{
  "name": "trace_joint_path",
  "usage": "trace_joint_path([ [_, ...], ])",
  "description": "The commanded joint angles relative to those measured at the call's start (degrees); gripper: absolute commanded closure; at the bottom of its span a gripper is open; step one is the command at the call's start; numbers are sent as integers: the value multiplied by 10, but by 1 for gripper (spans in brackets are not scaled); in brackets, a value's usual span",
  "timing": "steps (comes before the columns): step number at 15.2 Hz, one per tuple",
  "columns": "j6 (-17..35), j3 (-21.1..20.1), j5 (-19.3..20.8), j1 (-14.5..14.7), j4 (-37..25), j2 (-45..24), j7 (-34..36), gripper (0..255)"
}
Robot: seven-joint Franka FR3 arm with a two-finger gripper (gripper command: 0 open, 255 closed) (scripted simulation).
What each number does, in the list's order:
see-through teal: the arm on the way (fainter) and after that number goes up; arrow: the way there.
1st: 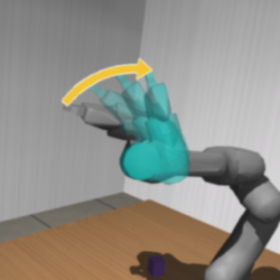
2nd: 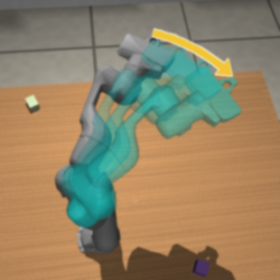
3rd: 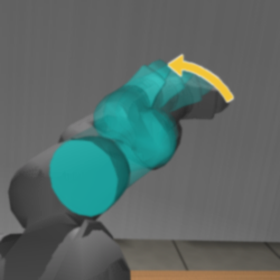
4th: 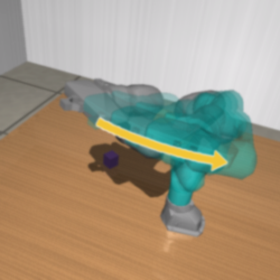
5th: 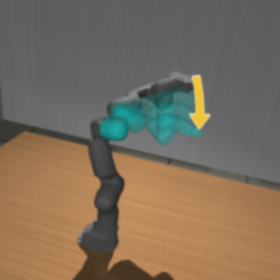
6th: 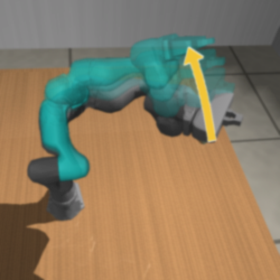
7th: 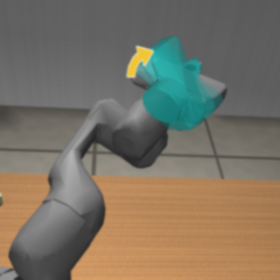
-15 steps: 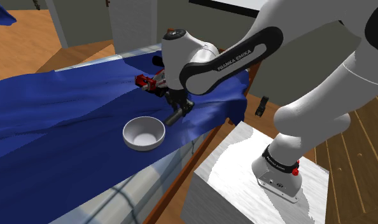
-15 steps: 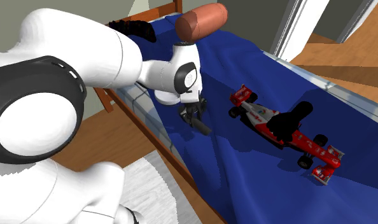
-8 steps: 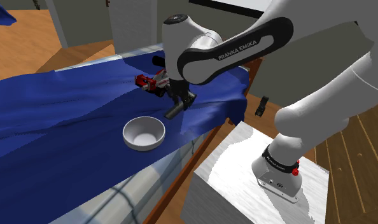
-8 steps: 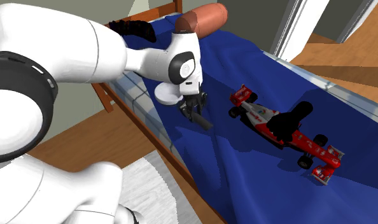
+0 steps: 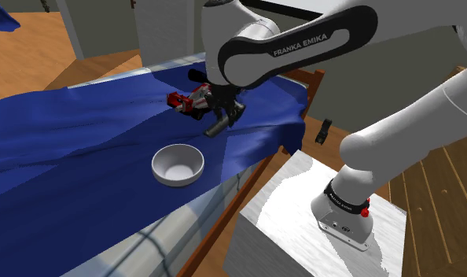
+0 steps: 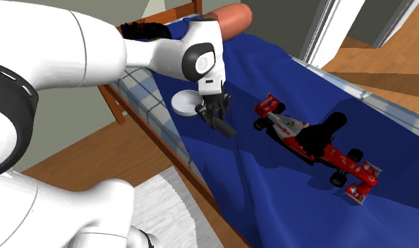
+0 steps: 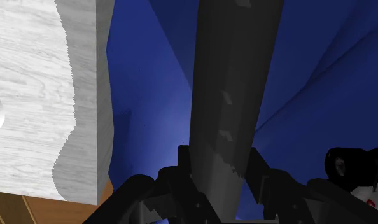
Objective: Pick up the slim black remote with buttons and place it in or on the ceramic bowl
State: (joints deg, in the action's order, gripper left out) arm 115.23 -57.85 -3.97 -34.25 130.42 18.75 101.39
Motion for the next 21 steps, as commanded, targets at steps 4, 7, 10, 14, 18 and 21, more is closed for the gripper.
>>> trace_joint_path([
  [4, -40, 18, -9, 8, -28, 17, -15, 255],
  [7, -58, 26, -12, 10, -40, 23, -21, 255],
  [10, -66, -28, 3, 1, -72, -10, 36, 255],
  [14, -78, -128, 52, -32, -124, -83, 130, 255],
  [18, -136, -238, 264, -13, -197, -319, 341, 255],
  [21, -170, -136, 310, 153, -264, -388, 404, 255],
])
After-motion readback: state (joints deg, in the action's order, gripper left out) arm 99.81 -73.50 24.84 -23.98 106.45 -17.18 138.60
